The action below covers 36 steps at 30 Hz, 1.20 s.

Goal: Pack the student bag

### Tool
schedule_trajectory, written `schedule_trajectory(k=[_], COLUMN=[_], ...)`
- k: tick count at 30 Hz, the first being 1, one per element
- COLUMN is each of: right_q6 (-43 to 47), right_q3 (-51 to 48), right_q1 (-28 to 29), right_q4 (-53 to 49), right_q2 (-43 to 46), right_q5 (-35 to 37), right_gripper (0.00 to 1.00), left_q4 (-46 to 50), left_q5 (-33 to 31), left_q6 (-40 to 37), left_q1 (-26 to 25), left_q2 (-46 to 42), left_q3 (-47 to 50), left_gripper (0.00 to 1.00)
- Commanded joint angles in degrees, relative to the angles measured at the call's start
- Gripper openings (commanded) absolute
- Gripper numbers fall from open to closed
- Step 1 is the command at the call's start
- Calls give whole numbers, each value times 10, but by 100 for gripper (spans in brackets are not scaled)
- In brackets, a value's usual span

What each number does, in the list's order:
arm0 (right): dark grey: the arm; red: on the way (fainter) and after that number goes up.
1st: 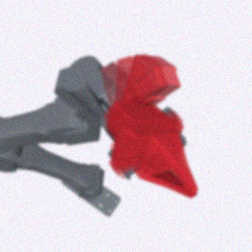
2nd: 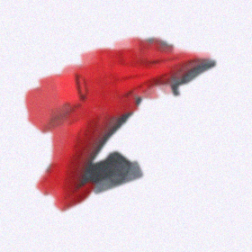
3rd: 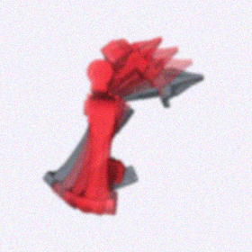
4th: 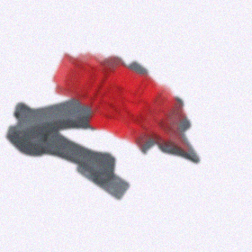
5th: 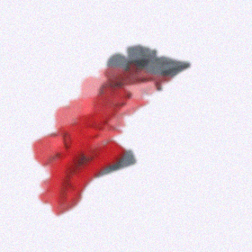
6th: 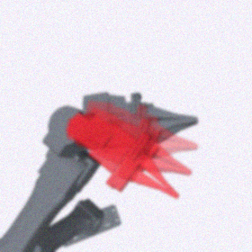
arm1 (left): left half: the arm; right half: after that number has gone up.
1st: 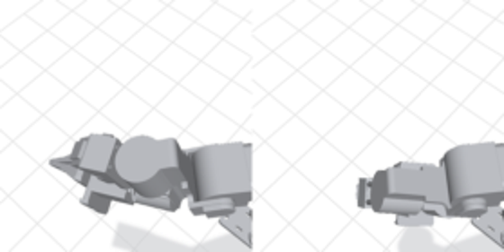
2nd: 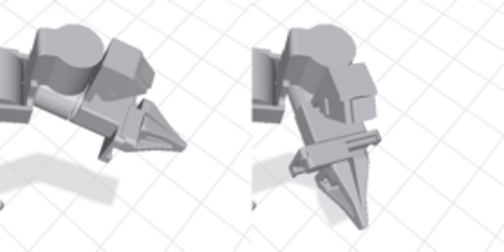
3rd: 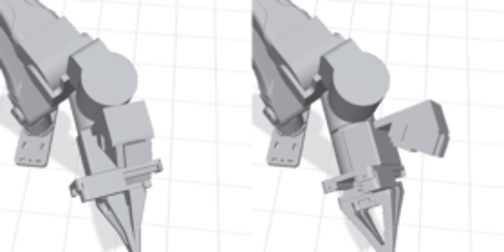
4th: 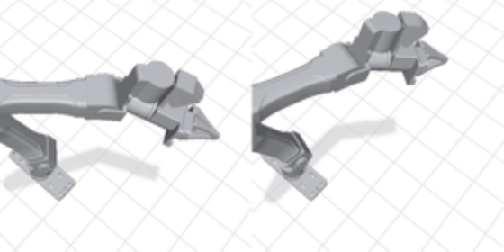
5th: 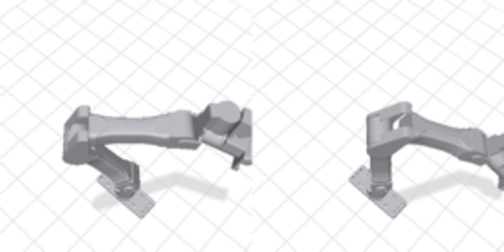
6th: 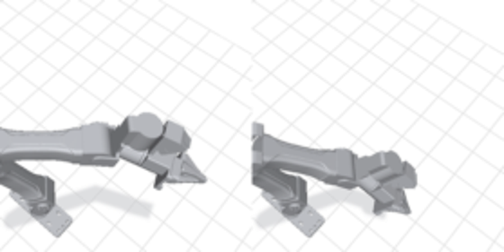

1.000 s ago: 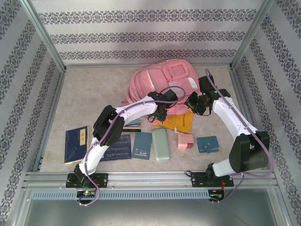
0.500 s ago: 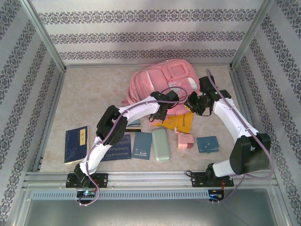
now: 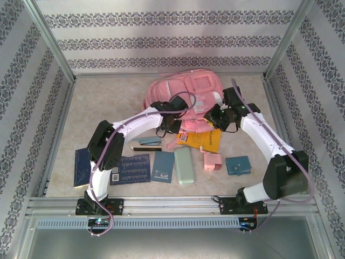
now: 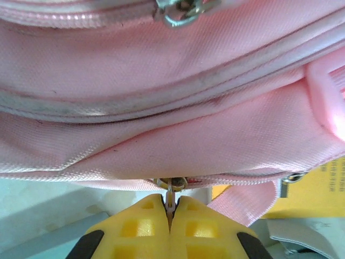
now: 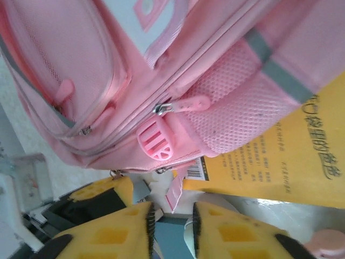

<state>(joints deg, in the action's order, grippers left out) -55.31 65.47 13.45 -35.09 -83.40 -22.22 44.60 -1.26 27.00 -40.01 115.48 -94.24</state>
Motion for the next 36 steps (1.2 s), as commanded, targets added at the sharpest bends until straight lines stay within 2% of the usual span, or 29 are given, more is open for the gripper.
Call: schedule_trajectory(k=[1, 5, 9, 15, 21, 24, 30, 33, 36], right_q6=[-59, -146, -230, -315, -346, -329, -278, -266, -244], right_q3=[-13, -18, -34, -62, -66, -43, -11, -19, -16], right_q1=[25, 48, 63, 70, 73, 72, 67, 59, 49], right_q4=[38, 79, 141, 175, 209, 200, 134, 129, 120], right_q2=[-27, -49, -60, -64, -86, -106, -114, -104, -93], right_q5=[-31, -29, -30, -14, -15, -10, 25, 25, 26], right_gripper=[39, 58, 65, 64, 62, 53, 17, 7, 4], left_q4=[-36, -41, -43, -40, -48, -48, -24, -8, 5], left_q5=[54, 89, 120, 145, 174, 189, 172, 151, 129], left_q6=[-6, 1, 6, 9, 7, 3, -18, -31, -42], left_q1=[2, 2, 2, 2, 2, 2, 2, 2, 3], left_q2=[-26, -34, -45, -59, -74, -79, -77, -76, -73], left_q3=[3, -12, -23, -39, -44, -46, -43, -37, -28], left_gripper=[0, 0, 0, 0, 0, 0, 0, 0, 0])
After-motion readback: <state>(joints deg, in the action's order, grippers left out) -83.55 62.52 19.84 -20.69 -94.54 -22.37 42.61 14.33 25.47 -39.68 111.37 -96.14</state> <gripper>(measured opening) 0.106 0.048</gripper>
